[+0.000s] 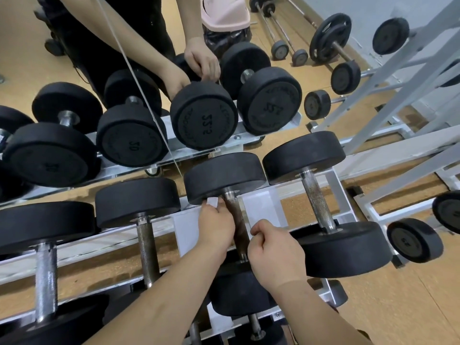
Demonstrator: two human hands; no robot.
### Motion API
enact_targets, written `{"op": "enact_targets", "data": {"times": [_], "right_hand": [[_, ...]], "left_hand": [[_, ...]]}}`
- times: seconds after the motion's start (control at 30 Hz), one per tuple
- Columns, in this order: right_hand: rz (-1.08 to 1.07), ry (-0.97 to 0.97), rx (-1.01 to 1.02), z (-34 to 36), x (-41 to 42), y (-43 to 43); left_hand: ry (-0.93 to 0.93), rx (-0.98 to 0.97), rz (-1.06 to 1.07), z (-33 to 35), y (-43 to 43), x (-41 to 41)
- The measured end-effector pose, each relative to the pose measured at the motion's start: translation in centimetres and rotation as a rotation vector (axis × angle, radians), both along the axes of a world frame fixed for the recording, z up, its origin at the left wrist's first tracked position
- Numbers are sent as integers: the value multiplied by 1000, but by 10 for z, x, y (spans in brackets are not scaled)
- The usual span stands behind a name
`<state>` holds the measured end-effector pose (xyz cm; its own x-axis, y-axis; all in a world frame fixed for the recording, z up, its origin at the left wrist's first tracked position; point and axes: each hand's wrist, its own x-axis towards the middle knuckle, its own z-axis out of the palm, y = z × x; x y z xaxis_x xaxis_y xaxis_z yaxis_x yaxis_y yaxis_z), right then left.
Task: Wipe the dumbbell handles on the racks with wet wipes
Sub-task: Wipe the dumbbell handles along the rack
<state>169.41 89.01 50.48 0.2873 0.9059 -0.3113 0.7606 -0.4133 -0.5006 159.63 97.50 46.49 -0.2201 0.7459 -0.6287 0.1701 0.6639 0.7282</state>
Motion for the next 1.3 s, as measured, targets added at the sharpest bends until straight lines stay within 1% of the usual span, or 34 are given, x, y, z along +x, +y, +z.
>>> {"op": "enact_targets", "data": {"times": [0.1,0.17,0.27,0.37,0.4,0.43,0.47,0.53,0.57,0.6,0.67,0.7,0.8,0.83,0.87,0.9,0.93,1.0,1.03,1.1,1.17,1.2,1.23,1.27,1.3], "right_hand": [[-2,-2,-3,-1,0,1],[-10,-3,-15,-1,0,1],[-18,-3,-18,0,-1,-1],[-18,0,-14,1,-1,0],[-18,-1,-14,2,-1,-1],[-17,-3,-15,2,-1,-1],[-19,-5,-17,3,-1,-1],[-20,-4,-21,1,-1,-2],[-19,-3,-19,1,-2,-2],[-18,-3,-16,2,-2,-2],[-20,-7,-10,1,-2,-1],[-20,-9,-9,1,-2,-1],[-20,-9,-17,0,-2,-2],[-22,-11,-19,-1,-1,-2],[-20,-14,-23,-1,-1,-2],[-16,-12,-27,-1,0,-2],[-12,-8,-32,-1,0,-3],[-4,-1,-29,0,0,-5],[-3,2,-23,1,0,-6],[-4,11,-14,1,-2,-6],[5,15,-10,2,-2,-5],[9,15,-8,2,-3,-6],[9,15,-3,2,-3,-6],[-2,17,7,2,-3,-6],[-25,20,28,2,-3,-5]], "left_hand": [[-34,-61,-52,10,-10,6],[-55,-69,-94,12,-14,14],[27,-54,-252,8,-22,11],[29,-147,-425,12,-41,-4],[13,-174,-445,19,-43,-8],[-6,-186,-406,22,-39,-9],[-42,-198,-309,26,-31,-9],[-136,-157,-98,31,-11,-7],[-135,-98,-53,31,-4,-4],[-90,-43,-68,29,-3,-1],[-23,16,-189,22,-16,-2],[-24,20,-278,23,-28,-7],[-29,-24,-511,28,-50,-31],[-20,-38,-545,31,-50,-40],[3,-50,-520,29,-46,-49],[8,-46,-448,30,-43,-58],[-36,-54,-323,28,-40,-65],[-193,-118,-91,26,-38,-73],[-245,-131,-3,28,-37,-75],[-251,-124,52,29,-36,-80],[-212,-64,115,32,-34,-83],[-165,10,124,33,-33,-83],[-80,126,90,33,-32,-82],[25,287,-18,35,-32,-79],[131,464,-206,42,-32,-72]]}}
